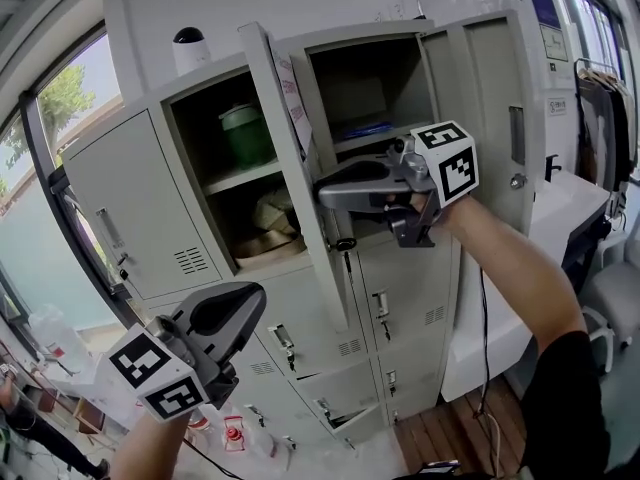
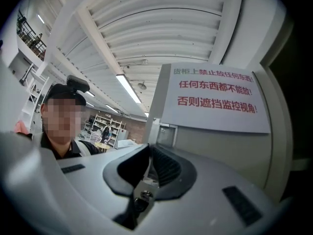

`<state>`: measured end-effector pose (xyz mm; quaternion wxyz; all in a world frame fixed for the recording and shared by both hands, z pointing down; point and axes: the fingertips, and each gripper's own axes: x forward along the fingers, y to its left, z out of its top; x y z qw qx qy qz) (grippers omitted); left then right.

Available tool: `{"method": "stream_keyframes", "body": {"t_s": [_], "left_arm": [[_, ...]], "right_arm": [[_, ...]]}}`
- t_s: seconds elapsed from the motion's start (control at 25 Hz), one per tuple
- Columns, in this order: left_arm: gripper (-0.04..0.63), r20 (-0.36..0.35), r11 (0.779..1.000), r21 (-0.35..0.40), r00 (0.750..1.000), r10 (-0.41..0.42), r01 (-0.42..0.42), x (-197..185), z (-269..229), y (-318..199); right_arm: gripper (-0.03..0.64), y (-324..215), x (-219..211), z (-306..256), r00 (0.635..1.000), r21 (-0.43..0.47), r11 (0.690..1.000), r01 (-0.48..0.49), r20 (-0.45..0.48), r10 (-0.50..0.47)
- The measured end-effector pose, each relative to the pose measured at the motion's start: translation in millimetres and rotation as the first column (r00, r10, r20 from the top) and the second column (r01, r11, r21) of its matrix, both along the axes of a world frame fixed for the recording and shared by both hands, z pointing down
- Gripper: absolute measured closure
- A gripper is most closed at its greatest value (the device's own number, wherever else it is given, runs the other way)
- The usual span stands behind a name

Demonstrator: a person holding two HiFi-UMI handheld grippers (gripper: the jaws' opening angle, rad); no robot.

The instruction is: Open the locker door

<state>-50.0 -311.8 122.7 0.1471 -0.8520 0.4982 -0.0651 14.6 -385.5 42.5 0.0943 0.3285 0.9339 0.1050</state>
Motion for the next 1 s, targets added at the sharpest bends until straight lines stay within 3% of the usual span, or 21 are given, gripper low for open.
{"method": "stream_keyframes", "body": {"t_s": [1.0], "left_arm": [[0.577,0.011,0.999,-0.032,1.0,-0.006,0.006,47,13,-19]], "right_arm": [[0.581,-40,63,3,0.984,-0.078,0.981,0.177,0.036,-0.175]]}}
